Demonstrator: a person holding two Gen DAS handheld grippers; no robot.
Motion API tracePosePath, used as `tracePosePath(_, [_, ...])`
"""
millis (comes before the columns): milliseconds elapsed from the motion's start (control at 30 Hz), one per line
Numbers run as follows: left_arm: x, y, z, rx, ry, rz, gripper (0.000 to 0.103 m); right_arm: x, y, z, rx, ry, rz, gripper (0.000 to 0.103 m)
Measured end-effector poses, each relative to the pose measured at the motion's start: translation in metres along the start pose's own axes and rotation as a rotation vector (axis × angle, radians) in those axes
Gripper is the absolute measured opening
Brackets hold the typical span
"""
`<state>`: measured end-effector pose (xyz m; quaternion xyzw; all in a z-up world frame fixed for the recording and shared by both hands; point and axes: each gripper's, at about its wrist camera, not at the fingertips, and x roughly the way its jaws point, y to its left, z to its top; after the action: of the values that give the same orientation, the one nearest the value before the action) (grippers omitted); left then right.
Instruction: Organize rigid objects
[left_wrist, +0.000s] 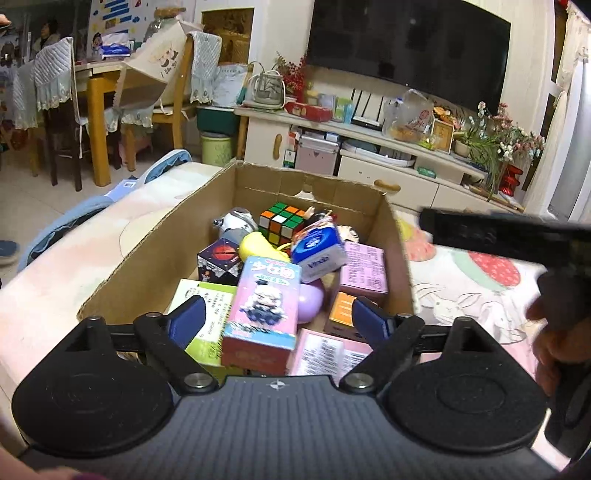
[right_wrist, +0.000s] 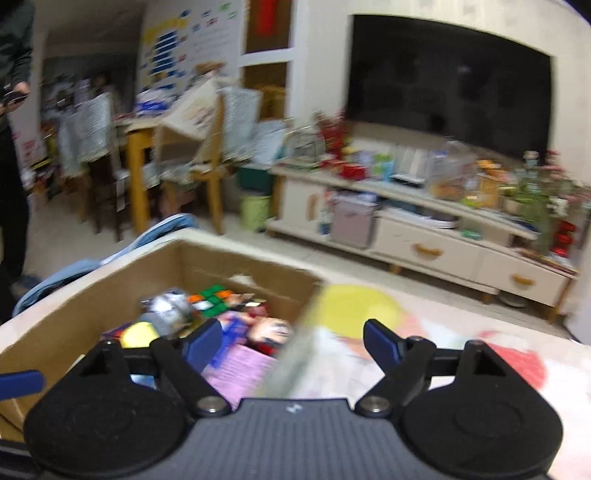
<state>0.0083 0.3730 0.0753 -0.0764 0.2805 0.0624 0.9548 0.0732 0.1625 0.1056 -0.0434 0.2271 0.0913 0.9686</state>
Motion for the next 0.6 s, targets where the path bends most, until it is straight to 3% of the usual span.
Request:
tracePosePath(233, [-0.019, -0.025, -0.01, 0.025, -0.011, -0.02, 0.103, -0.052, -0.037, -0.033, 0.067, -0.01, -0.124, 0.087])
tracePosePath(600, [-0.064, -0.048, -0.022, 0.093, -0.035, -0.004, 0.103, -0.119, -0.052, -0.065, 0.138, 0.013, -0.155, 0.092])
